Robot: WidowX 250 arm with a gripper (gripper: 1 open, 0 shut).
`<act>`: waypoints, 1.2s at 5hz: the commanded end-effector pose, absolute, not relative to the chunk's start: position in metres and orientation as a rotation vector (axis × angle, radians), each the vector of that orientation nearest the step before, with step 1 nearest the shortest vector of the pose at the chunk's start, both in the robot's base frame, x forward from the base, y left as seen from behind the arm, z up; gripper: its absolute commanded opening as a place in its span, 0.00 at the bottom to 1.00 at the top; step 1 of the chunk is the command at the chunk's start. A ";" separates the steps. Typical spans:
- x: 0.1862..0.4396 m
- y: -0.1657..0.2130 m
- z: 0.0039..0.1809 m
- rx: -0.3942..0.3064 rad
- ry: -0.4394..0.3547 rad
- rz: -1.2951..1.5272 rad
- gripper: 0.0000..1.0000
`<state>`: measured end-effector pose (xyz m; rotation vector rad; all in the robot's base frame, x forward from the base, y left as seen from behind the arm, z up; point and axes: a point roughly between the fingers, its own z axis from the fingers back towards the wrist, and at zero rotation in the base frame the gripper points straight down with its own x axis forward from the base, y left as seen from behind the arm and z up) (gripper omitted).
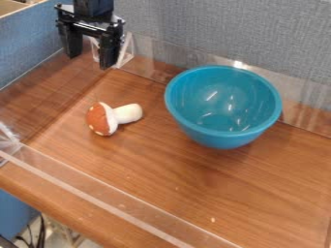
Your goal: Remove the mushroom from inside the blue bowl and put it on the table
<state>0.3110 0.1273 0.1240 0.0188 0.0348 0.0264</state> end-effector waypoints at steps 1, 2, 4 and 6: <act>0.313 0.136 0.139 0.043 -0.032 0.028 1.00; 0.306 0.128 0.144 0.042 -0.035 0.039 1.00; 0.306 0.115 0.161 0.046 -0.062 0.078 1.00; 0.317 0.122 0.168 0.069 -0.071 -0.021 1.00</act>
